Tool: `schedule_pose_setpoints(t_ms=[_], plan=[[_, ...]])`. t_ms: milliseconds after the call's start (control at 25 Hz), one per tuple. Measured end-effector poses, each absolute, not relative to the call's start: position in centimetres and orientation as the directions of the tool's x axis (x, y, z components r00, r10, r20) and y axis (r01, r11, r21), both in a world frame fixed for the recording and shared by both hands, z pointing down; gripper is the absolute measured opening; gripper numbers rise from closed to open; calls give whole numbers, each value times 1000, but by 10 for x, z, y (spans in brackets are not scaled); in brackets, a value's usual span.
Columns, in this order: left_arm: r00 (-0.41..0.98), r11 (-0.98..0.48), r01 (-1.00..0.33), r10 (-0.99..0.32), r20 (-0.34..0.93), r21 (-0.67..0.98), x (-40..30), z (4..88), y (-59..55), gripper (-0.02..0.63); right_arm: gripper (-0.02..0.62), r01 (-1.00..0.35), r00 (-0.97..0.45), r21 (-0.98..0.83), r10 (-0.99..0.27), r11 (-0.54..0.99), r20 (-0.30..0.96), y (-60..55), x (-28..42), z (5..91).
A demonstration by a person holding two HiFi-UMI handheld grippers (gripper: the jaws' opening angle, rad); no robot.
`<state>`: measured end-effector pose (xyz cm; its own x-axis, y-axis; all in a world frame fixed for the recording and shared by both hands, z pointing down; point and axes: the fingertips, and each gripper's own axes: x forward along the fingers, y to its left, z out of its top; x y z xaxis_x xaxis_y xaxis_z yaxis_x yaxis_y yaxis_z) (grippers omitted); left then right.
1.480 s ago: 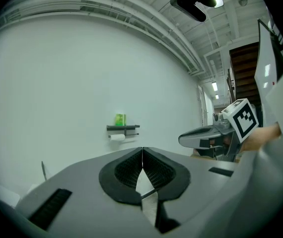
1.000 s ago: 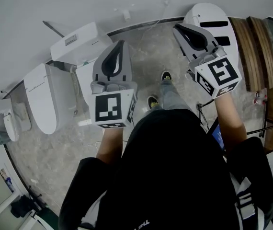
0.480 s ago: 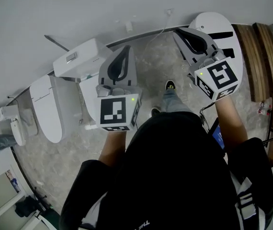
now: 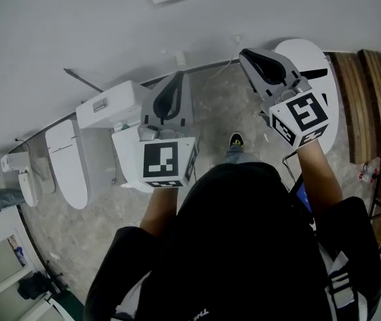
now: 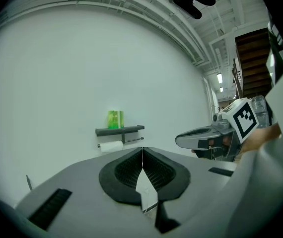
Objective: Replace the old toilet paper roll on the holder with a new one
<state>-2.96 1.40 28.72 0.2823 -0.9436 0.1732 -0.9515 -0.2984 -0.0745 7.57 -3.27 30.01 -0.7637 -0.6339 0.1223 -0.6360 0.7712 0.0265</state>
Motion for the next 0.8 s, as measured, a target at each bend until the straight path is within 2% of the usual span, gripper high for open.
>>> schedule_pose_setpoints(t_ms=[520, 800], plan=[[191, -220, -968, -959, 208, -124, -8, 286, -37, 23, 28, -563, -825, -33, -561, 825, 68, -85, 94, 294], [217, -252, -956, -953, 214, -153, -3, 290, -48, 23, 28, -549, -835, -59, -546, 834, 62, -89, 91, 303]])
